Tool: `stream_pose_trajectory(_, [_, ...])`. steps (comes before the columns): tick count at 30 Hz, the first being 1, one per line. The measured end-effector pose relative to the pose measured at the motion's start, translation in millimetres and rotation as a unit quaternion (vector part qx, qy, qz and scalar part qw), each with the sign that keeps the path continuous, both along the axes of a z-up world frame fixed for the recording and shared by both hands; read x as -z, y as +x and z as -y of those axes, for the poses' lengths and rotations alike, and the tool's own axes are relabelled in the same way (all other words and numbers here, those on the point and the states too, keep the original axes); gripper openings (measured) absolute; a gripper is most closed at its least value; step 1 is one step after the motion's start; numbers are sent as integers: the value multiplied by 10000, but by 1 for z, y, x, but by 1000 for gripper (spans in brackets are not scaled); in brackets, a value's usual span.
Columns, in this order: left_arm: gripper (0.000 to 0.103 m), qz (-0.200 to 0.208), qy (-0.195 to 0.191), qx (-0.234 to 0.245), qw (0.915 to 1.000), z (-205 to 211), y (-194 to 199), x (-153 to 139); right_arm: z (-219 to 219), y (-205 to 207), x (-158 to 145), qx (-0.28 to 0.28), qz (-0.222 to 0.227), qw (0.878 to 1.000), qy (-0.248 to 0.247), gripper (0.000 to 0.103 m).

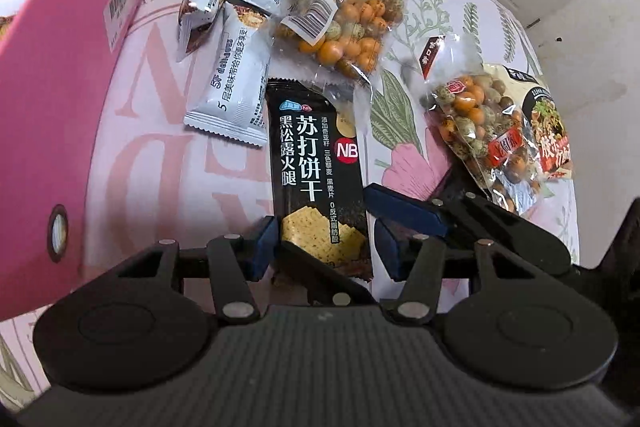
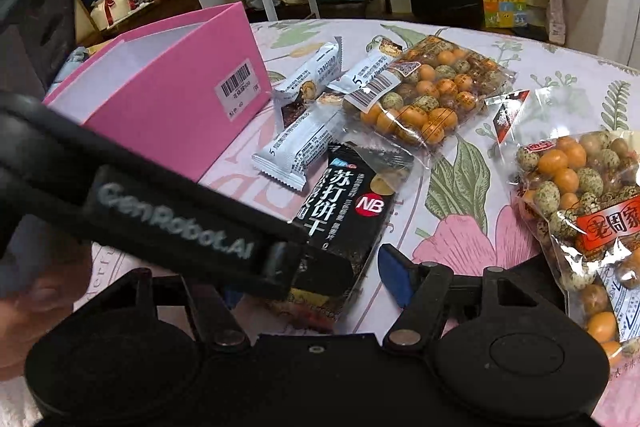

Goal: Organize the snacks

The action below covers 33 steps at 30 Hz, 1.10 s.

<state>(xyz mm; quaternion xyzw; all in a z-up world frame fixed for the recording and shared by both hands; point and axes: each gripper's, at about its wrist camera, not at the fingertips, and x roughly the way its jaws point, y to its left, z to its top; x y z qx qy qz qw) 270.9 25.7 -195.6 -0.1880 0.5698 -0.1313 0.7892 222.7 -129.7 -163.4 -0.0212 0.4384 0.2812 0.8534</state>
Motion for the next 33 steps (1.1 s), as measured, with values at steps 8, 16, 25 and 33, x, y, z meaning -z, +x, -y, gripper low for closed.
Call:
stream_pose_trajectory(8, [52, -136, -221, -119, 9996, -3, -8, -2, -5, -10, -5, -107, 73, 9996, -248, 63])
stream_pose_trajectory(16, [57, -440, -635, -256, 9967, -9, -11, 1, -3, -17, -11, -202, -197, 9981, -553, 70])
stream_pose_trajectory(25, [54, 170, 62, -76, 9998, 9, -11, -4, -20, -26, 3, -552, 376, 9940, -867, 79])
stream_pose_trajectory(33, [48, 264, 141, 159, 9994, 9, -16, -11, -8, -29, -7, -267, 179, 9973, -666, 64])
